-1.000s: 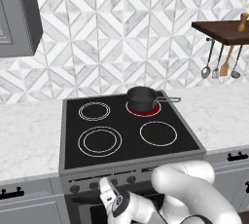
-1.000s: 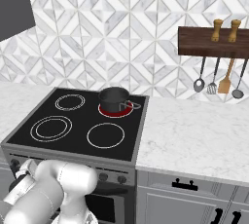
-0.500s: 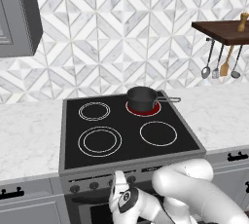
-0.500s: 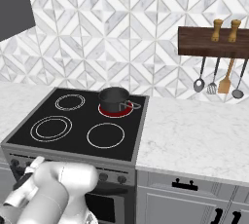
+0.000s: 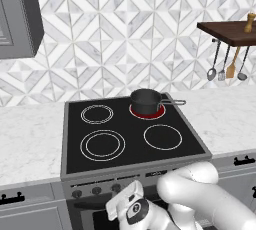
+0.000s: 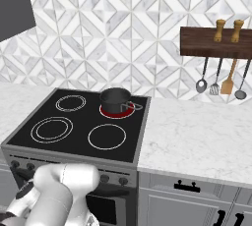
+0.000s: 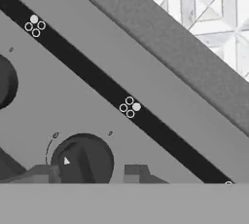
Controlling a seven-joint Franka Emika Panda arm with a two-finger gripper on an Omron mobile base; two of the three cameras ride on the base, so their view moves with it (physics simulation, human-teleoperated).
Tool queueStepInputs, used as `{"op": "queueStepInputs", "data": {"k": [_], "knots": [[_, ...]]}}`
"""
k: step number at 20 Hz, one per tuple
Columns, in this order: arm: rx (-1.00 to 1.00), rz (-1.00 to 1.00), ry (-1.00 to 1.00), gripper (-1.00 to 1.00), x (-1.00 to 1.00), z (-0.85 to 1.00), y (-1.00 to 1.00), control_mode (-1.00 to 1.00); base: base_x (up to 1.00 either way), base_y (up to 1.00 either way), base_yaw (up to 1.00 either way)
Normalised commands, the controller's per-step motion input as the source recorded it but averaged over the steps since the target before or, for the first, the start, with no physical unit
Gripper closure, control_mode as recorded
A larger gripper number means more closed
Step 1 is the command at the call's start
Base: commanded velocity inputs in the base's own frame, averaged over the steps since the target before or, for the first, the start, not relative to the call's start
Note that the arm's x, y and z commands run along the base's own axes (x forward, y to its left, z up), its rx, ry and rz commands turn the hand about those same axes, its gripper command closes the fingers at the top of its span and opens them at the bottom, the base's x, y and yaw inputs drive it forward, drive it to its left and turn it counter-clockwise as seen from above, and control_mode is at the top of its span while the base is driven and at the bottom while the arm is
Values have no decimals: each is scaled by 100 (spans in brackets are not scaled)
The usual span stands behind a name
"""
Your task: Turn off the rear right burner of the stove.
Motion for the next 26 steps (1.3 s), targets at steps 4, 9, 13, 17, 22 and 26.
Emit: {"op": "queueStepInputs", "data": {"k": [4,9,13,17,22,26], "knots": [[95,-19,0,100,1,0,-42,-100,0,0,0],[93,-21,0,100,10,7,-41,-100,0,0,0],[95,-24,0,100,19,11,-43,-100,0,0,0],[98,-27,0,100,30,10,-46,-100,0,0,0],[71,-19,0,100,12,20,-28,-100,0,0,0],[0,0,0,100,0,0,0,-100,0,0,0]]}}
